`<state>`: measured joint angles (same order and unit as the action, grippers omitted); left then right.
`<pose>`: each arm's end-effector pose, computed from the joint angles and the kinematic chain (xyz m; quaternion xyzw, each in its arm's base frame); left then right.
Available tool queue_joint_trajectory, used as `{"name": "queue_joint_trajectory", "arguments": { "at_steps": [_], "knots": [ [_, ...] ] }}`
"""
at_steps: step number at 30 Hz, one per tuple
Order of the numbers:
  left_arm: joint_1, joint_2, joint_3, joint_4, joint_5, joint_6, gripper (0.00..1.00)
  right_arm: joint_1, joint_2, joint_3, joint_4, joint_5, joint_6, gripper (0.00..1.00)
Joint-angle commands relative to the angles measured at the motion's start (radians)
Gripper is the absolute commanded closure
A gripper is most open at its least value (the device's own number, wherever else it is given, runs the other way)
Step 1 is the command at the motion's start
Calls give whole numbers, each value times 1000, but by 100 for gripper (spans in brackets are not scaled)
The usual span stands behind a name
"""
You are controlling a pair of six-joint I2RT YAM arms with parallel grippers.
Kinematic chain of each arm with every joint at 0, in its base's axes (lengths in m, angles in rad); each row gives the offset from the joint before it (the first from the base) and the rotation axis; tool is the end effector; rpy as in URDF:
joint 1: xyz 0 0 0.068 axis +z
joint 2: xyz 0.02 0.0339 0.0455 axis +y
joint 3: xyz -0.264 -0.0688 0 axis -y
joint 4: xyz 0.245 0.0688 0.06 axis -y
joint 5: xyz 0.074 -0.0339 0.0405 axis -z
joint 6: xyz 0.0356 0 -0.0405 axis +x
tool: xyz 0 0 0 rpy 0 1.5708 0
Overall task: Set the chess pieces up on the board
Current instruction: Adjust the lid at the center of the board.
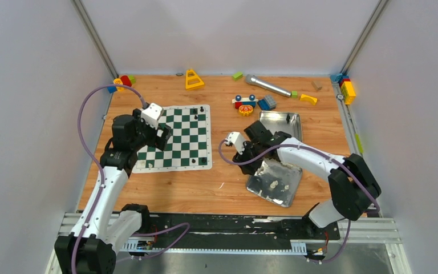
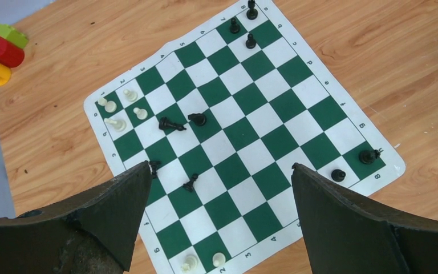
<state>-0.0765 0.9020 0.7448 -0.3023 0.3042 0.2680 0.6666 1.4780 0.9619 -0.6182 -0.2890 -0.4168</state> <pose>0.2030 -0.0263 0.2936 0.2227 0.8136 -0.0783 0.5313 0.2169 0.1835 0.2097 -0.5248 0.8117 0.1662 0.1951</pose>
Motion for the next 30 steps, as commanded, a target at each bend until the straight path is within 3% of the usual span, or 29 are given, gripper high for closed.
{"name": "queue_joint_trajectory", "arguments": {
  "at_steps": [1,7,14,19,24,30],
  "knots": [
    [-4,-33,0,14,-16,19,0,73,63,-19,81,31,-34,50],
    [-4,-40,1,-3,-12,74,0,138,85,-81,106,110,-56,55],
    [-21,-1,21,-51,28,172,0,141,-12,-181,63,212,-116,61],
    [-130,118,64,-107,-42,232,0,133,-88,-249,30,281,-140,63],
    [-234,274,118,-90,-109,207,0,90,-151,-221,13,205,-107,61],
    [-240,422,231,-77,-150,88,0,63,-140,-86,56,73,-54,52]
  ]
}}
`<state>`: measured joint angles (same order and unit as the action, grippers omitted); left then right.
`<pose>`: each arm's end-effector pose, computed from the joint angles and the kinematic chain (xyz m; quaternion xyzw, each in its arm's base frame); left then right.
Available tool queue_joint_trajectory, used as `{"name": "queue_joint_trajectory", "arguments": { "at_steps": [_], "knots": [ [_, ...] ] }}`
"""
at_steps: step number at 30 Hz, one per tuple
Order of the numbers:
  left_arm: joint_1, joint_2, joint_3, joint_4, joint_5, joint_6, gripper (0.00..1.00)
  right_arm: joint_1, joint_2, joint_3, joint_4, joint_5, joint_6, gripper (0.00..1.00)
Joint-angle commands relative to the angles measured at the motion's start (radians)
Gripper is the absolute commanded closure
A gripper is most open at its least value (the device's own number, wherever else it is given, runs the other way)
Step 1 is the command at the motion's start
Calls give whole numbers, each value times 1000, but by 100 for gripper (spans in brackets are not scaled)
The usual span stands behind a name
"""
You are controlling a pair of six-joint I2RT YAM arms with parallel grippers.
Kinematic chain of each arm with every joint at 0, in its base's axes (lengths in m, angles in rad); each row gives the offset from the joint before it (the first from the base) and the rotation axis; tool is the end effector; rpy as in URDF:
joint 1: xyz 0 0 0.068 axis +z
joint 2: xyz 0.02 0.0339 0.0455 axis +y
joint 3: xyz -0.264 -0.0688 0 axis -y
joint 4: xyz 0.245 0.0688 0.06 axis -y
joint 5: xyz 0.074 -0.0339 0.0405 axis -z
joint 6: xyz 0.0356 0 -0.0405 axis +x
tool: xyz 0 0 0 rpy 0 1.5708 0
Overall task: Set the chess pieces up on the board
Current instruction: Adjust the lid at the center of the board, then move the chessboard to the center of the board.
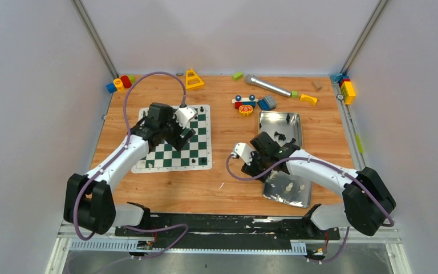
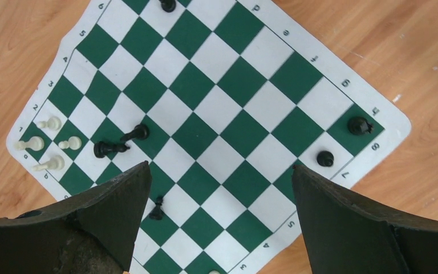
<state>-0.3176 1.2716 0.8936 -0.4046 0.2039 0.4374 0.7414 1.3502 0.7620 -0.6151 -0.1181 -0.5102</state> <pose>0.2535 -0.0909 0.2544 0.3749 0.8395 -0.0709 0.3869 0.1732 0.1643 0.1830 -0.5836 0.7891 0.0787 0.1745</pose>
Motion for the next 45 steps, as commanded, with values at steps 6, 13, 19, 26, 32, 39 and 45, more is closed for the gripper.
{"name": "queue_joint_trajectory", "arguments": {
  "at_steps": [6,13,19,26,32,39,45],
  "knots": [
    [1,148,156,17,-67,-102,0,-23,91,233,147,-169,91,54],
    [20,167,203,-21,-123,-168,0,-22,251,368,289,-207,149,58],
    [122,73,180,-72,-134,-221,0,-20,456,572,342,-226,216,63],
    [189,-46,135,-115,-152,-208,0,0,668,765,344,-242,239,67],
    [192,-99,120,-131,-224,-216,0,30,763,831,344,-218,223,70],
    [208,-159,101,-143,-253,-208,0,60,805,812,343,-158,176,75],
    [212,-181,103,-153,-261,-201,0,62,780,750,341,-130,157,78]
  ]
}}
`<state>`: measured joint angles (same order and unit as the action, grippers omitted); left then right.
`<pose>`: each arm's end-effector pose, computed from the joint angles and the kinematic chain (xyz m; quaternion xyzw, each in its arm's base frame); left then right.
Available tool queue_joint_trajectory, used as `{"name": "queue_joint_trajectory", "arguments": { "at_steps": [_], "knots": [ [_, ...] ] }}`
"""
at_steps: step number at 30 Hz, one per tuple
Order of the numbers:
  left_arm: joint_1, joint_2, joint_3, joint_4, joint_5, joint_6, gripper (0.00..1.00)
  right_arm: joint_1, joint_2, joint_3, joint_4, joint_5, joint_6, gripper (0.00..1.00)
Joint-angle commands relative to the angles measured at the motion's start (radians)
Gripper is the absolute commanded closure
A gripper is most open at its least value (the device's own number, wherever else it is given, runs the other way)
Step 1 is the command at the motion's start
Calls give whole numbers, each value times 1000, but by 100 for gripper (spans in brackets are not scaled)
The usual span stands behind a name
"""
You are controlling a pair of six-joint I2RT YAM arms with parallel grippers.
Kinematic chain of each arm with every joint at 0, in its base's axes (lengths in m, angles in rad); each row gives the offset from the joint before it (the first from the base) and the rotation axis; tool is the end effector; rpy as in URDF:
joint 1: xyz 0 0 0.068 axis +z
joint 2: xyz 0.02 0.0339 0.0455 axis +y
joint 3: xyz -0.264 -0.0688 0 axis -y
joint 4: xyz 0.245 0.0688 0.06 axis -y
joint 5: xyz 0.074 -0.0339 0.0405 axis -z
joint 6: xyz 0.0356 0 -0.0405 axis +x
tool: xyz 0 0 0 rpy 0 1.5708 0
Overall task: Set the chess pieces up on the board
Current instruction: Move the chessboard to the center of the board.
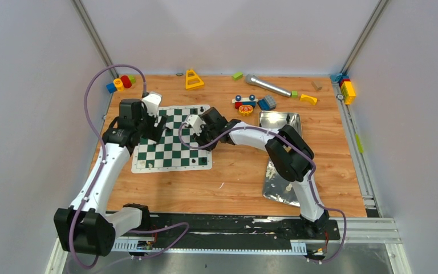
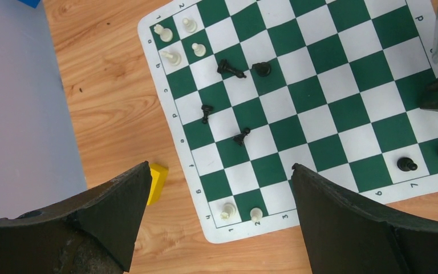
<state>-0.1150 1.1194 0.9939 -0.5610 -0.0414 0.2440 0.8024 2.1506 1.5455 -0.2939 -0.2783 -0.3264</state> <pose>0.2388 -0.0261 0.3105 0.1526 0.8907 0.0462 0.4257 0.3180 0.3430 0.1596 -0.5388 0.7655 0.2042 0.2864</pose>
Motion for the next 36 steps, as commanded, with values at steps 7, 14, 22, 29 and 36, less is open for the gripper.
{"name": "queue_joint_trajectory", "arguments": {
  "at_steps": [7,14,22,29,36],
  "knots": [
    [9,-44,3,1,-9,-2,0,3,-64,-107,6,54,-21,80],
    [7,-59,0,-6,5,14,0,3,-119,-197,-1,116,8,81],
    [9,-92,-21,-8,22,49,0,-8,-205,-341,-24,165,88,82],
    [9,-119,-41,-14,35,75,0,-19,-299,-453,-68,157,152,82],
    [8,-138,-53,-26,80,91,0,-20,-411,-553,-101,145,208,82]
  ]
}}
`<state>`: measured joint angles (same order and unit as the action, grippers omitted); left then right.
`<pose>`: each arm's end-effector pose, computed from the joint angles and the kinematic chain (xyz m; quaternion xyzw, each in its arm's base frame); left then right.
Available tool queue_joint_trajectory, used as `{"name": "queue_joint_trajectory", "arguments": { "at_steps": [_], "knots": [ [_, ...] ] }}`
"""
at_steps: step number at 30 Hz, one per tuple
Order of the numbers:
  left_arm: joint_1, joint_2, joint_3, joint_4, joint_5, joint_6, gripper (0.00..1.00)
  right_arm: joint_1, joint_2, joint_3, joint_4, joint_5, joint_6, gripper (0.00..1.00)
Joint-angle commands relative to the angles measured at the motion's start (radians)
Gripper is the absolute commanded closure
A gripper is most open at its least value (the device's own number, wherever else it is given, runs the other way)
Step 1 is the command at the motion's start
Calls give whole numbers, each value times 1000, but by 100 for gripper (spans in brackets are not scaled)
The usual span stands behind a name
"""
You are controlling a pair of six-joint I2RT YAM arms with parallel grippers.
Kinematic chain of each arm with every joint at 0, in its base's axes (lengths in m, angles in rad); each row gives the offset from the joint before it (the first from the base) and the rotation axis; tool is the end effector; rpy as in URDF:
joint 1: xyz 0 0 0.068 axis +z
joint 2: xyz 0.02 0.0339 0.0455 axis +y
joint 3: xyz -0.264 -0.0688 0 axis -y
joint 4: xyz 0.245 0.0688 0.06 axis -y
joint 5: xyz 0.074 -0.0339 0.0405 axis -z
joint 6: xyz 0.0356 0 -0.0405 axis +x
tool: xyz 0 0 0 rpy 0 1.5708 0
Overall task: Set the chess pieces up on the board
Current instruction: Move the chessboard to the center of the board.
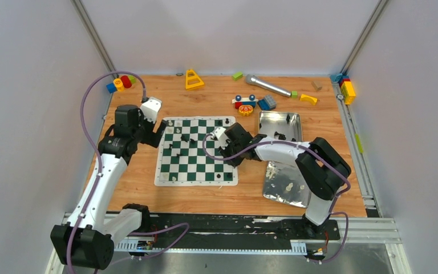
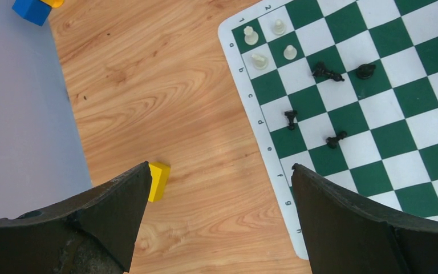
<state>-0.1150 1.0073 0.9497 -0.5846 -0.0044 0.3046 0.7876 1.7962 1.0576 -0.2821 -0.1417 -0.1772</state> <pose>0.2134 -0.0245 0.3168 0.1853 0.8747 0.0443 0.4456 0.2488 0.2570 0.1571 -0.4624 0.8415 0.1464 0.2379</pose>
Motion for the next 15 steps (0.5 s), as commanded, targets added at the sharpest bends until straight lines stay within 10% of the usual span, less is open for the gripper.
{"name": "queue_joint_trajectory", "arguments": {
  "at_steps": [1,15],
  "knots": [
    [7,-29,-12,-3,49,35,0,-5,-68,-78,-114,6,63,82],
    [8,-58,-76,14,92,76,0,-11,-169,-160,-160,-13,60,82]
  ]
}}
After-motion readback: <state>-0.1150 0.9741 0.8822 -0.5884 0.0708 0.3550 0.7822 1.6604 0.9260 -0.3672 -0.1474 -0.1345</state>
